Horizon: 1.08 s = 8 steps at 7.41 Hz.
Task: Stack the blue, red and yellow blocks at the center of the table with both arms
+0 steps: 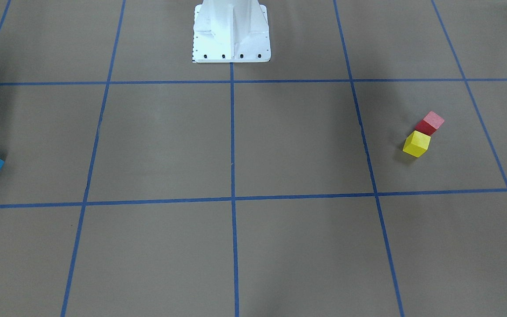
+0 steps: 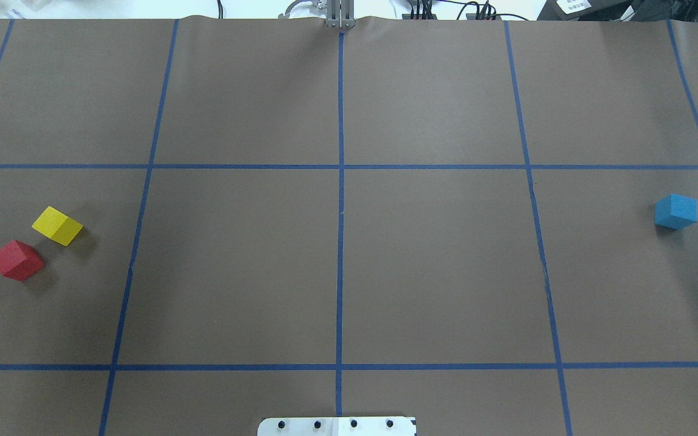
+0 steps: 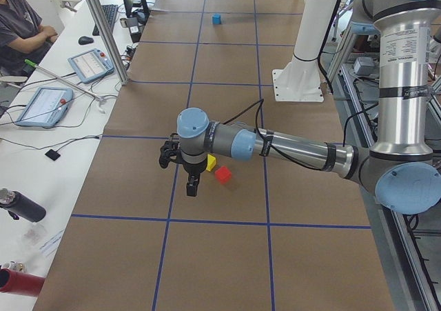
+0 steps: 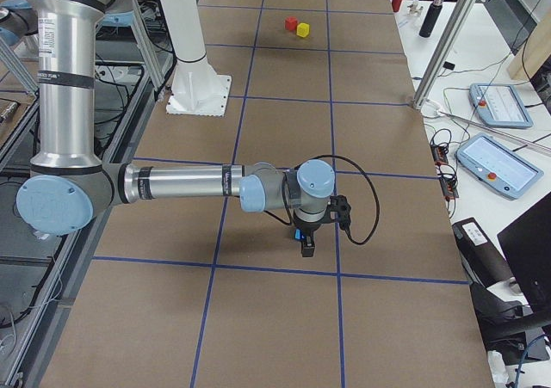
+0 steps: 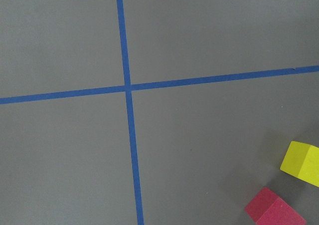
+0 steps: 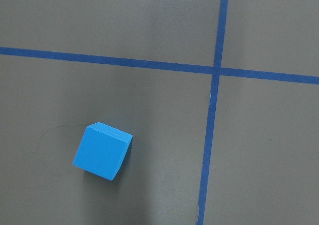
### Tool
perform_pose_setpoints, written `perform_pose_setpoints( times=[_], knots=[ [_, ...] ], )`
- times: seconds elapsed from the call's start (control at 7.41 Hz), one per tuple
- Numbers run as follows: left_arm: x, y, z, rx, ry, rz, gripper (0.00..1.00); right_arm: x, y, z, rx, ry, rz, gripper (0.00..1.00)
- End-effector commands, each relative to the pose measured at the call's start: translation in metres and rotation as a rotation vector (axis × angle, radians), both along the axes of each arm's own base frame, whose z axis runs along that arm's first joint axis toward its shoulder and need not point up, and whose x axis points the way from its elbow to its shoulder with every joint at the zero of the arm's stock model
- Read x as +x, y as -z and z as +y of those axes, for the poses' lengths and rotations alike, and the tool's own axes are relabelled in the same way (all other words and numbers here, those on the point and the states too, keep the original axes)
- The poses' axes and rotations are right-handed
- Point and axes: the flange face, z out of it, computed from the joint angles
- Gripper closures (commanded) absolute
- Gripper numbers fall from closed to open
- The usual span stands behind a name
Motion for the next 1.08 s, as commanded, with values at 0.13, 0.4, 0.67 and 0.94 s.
perform_pose_setpoints(
  times=[0.13,0.4,0.67,0.94],
  knots=[
    [0.0,-0.002,0.0,-0.005,0.002,0.0,0.01,-0.027,-0.005,0.001,0.029,0.056,-0.006,0.0],
    [0.001,-0.002,0.0,-0.006,0.001,0.0,0.01,-0.046,-0.007,-0.004,-0.022,0.047,-0.004,0.0],
    [0.0,-0.002,0.0,-0.006,0.002,0.0,0.01,-0.084,0.001,-0.008,-0.101,-0.109,-0.022,0.0],
    [0.001,-0.001,-0.001,-0.004,0.001,-0.002,0.01,-0.123,-0.023,-0.01,-0.062,-0.144,0.002,0.01]
  ],
)
